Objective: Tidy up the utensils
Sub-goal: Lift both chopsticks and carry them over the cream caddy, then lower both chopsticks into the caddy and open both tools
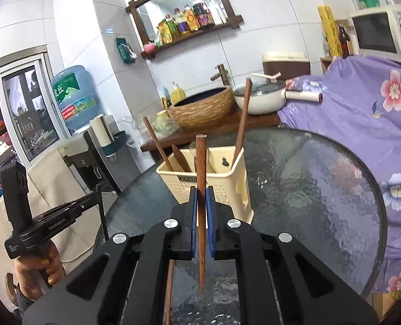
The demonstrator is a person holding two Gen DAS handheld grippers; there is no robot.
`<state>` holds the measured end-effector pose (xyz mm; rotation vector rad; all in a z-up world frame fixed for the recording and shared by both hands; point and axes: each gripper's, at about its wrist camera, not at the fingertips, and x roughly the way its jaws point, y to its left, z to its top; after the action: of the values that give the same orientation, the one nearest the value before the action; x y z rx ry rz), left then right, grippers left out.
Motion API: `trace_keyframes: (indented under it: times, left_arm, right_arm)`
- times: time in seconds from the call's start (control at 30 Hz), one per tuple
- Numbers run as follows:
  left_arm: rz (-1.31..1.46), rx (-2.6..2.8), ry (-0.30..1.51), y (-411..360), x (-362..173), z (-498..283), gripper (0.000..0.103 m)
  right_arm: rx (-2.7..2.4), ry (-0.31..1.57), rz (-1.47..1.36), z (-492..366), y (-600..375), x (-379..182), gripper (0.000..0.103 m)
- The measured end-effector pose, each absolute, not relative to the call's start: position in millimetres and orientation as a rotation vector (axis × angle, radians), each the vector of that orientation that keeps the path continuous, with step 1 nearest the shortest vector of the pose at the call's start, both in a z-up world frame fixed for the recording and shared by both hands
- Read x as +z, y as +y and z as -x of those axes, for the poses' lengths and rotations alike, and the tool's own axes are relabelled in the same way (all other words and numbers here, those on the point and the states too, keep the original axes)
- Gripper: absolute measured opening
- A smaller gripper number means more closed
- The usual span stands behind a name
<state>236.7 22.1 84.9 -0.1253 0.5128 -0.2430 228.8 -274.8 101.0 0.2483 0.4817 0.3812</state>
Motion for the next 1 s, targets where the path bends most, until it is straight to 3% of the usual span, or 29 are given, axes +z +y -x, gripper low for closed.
trace_keyframes:
  times: [0.73,1.0]
  left_arm:
    - [0.1,-0.287,0.421,5,127,-232,0.007]
    - [0.079,-0.322,0.345,-8,170,-232,0.007]
  right_arm:
    - [0.382,0.399,-0.184,-233,-260,148,0.007]
    - [0.388,0.357,-0.188,-244,-264,182,0.007]
